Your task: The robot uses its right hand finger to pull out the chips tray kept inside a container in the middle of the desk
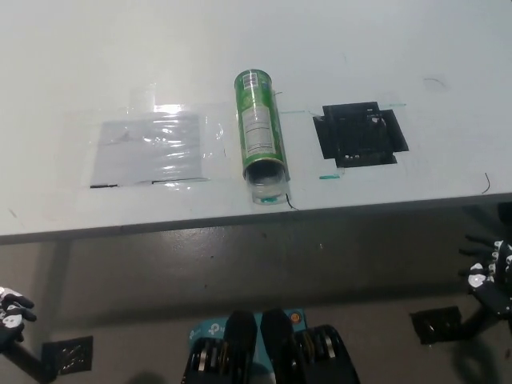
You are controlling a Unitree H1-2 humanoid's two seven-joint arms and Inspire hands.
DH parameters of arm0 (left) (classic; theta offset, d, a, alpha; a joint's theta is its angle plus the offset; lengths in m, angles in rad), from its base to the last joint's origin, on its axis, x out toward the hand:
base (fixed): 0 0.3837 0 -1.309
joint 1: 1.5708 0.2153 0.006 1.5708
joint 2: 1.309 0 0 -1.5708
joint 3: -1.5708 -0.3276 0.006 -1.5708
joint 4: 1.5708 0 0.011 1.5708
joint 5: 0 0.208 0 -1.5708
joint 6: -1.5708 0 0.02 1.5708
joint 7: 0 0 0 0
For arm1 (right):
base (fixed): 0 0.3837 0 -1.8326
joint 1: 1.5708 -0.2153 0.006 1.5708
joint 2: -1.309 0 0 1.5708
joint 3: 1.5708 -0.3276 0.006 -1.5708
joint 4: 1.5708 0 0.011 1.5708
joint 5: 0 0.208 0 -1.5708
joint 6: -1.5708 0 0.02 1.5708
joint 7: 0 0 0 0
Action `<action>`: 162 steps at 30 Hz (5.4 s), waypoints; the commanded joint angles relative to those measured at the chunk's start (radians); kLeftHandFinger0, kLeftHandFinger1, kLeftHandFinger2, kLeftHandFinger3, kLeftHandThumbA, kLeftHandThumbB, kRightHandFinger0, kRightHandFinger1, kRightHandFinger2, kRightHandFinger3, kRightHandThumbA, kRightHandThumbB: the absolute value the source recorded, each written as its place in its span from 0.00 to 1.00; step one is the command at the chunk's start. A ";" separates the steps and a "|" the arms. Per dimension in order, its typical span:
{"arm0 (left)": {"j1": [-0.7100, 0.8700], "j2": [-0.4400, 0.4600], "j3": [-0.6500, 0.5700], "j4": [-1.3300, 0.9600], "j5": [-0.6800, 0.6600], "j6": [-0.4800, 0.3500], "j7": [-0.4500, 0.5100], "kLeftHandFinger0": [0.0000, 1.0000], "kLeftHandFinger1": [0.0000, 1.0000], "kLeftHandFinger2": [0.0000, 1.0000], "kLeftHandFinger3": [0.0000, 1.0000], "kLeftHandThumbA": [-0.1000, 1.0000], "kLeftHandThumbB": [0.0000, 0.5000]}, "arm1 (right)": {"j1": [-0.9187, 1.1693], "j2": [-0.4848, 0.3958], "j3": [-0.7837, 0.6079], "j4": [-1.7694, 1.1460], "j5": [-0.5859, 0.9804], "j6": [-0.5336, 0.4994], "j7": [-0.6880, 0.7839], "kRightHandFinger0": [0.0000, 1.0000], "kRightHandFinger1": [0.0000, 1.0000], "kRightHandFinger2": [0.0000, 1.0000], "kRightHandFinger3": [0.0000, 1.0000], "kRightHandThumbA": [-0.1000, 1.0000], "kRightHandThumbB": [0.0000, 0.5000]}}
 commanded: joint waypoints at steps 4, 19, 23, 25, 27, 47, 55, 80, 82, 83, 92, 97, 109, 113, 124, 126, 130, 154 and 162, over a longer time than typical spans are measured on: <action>-0.007 0.011 0.011 -0.025 -0.028 0.008 -0.023 0.18 0.22 0.33 0.70 0.00 0.00 | -0.115 -0.061 0.028 -0.131 -0.054 0.024 0.027 0.31 0.44 0.65 0.80 0.08 0.22; -0.009 0.018 0.010 -0.031 -0.021 0.009 -0.026 0.20 0.23 0.36 0.73 0.00 0.00 | -0.473 -0.076 0.229 -0.064 -0.110 0.020 0.109 0.20 0.35 0.59 0.79 0.12 0.19; -0.012 0.017 0.015 -0.032 -0.030 0.013 -0.027 0.19 0.22 0.34 0.73 0.00 0.00 | -0.503 -0.065 0.282 -0.021 -0.139 -0.002 0.112 0.20 0.32 0.56 0.78 0.15 0.21; -0.013 0.015 0.017 -0.027 -0.037 0.006 -0.031 0.18 0.21 0.32 0.71 0.00 0.00 | -0.523 -0.063 0.314 0.000 -0.162 -0.004 0.118 0.11 0.24 0.55 0.79 0.14 0.22; -0.016 0.020 0.019 -0.024 -0.039 0.006 -0.033 0.18 0.20 0.32 0.70 0.00 0.00 | -0.536 -0.053 0.334 0.022 -0.159 -0.014 0.127 0.04 0.19 0.53 0.79 0.12 0.23; -0.029 0.055 0.016 -0.035 -0.025 0.037 -0.044 0.17 0.21 0.31 0.73 0.00 0.00 | -0.639 -0.036 0.479 0.287 -0.242 -0.237 0.189 0.05 0.00 0.77 0.86 0.00 0.52; -0.042 0.075 0.014 -0.037 -0.017 0.036 -0.052 0.19 0.22 0.32 0.73 0.00 0.00 | -0.644 -0.018 0.525 0.364 -0.279 -0.298 0.200 0.01 0.00 0.79 0.84 0.00 0.45; -0.063 0.095 0.023 -0.056 -0.029 0.062 -0.060 0.20 0.23 0.34 0.73 0.00 0.00 | -0.636 0.002 0.533 0.524 -0.364 -0.451 0.167 0.00 0.00 0.71 0.75 0.00 0.47; -0.066 0.094 0.026 -0.056 -0.033 0.065 -0.058 0.20 0.23 0.34 0.74 0.00 0.00 | -0.621 -0.002 0.528 0.538 -0.359 -0.448 0.178 0.06 0.09 0.71 0.77 0.00 0.46; -0.068 0.097 0.026 -0.057 -0.032 0.067 -0.058 0.20 0.23 0.34 0.74 0.00 0.00 | -0.618 -0.002 0.527 0.541 -0.354 -0.441 0.187 0.13 0.14 0.73 0.79 0.00 0.42; -0.072 0.108 0.019 -0.062 -0.022 0.070 -0.057 0.22 0.26 0.39 0.76 0.00 0.00 | -0.574 0.015 0.584 0.592 -0.446 -0.458 0.151 0.04 0.07 0.83 0.81 0.00 0.44; -0.075 0.107 0.019 -0.069 -0.024 0.076 -0.056 0.21 0.26 0.38 0.76 0.00 0.00 | -0.543 0.027 0.605 0.563 -0.467 -0.469 0.140 0.00 0.00 0.74 0.80 0.00 0.40; -0.073 0.103 0.018 -0.069 -0.022 0.084 -0.054 0.20 0.25 0.37 0.74 0.00 0.00 | -0.456 0.004 0.607 0.375 -0.458 -0.430 0.203 0.00 0.00 0.85 0.84 0.00 0.38; -0.075 0.098 0.020 -0.060 -0.029 0.080 -0.056 0.21 0.25 0.37 0.75 0.00 0.00 | -0.425 -0.012 0.599 0.302 -0.445 -0.411 0.230 0.00 0.00 0.83 0.84 0.00 0.38; -0.072 0.091 0.024 -0.061 -0.037 0.085 -0.054 0.20 0.24 0.36 0.74 0.00 0.00 | -0.345 -0.047 0.573 0.194 -0.426 -0.388 0.265 0.09 0.17 0.79 0.86 0.00 0.37; -0.072 0.091 0.025 -0.063 -0.039 0.090 -0.054 0.20 0.24 0.35 0.73 0.00 0.00 | -0.333 -0.046 0.567 0.183 -0.418 -0.383 0.270 0.08 0.16 0.79 0.87 0.00 0.36; -0.070 0.096 0.020 -0.062 -0.030 0.081 -0.055 0.21 0.25 0.36 0.74 0.00 0.00 | -0.316 -0.043 0.558 0.169 -0.421 -0.382 0.273 0.04 0.12 0.78 0.87 0.00 0.36; -0.056 0.083 0.030 -0.061 -0.043 0.078 -0.054 0.20 0.23 0.33 0.73 0.00 0.00 | -0.284 -0.020 0.495 -0.015 -0.407 -0.232 0.320 0.00 0.00 1.00 1.00 0.00 0.43; -0.054 0.086 0.027 -0.062 -0.038 0.085 -0.051 0.20 0.23 0.33 0.73 0.00 0.00 | -0.204 -0.062 0.456 -0.180 -0.381 -0.169 0.369 0.00 0.00 1.00 1.00 0.00 0.46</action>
